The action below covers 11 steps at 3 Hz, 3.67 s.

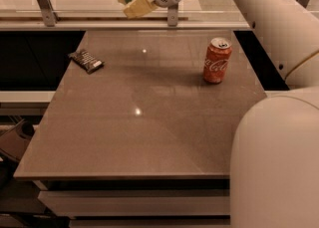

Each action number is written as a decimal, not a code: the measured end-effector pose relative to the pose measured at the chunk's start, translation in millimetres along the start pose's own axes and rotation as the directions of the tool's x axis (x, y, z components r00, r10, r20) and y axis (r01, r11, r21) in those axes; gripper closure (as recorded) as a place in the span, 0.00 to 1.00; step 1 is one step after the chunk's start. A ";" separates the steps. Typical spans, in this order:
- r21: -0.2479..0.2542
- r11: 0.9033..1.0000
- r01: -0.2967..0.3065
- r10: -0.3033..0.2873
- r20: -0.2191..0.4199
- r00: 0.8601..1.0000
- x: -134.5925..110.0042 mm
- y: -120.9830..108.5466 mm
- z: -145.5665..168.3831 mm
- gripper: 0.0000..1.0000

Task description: Move sponge near rxbar chocolate

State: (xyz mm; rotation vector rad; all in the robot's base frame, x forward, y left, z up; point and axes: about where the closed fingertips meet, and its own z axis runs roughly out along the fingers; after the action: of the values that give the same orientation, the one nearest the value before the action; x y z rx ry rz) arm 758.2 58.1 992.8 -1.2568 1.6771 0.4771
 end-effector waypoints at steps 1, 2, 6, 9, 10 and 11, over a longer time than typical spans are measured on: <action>-0.002 1.000 -0.011 0.010 -0.068 0.998 9.0 12.2 24.2 1.00; -0.018 0.999 -0.044 0.042 -0.098 0.994 22.2 26.8 48.3 1.00; -0.093 0.989 -0.118 0.100 -0.175 0.979 57.8 37.6 112.7 1.00; -0.149 0.977 -0.153 0.121 -0.207 0.971 75.3 50.2 146.7 0.60; -0.154 0.976 -0.155 0.121 -0.209 0.970 76.4 52.3 149.7 0.36; -0.159 0.975 -0.156 0.120 -0.212 0.970 77.5 54.4 152.7 0.13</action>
Offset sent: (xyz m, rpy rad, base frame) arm -0.0069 0.0526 -0.0765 -0.0789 0.1322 -0.0427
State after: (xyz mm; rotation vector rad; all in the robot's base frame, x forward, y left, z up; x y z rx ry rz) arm 777.5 155.0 842.7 -1.3564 1.9371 0.6091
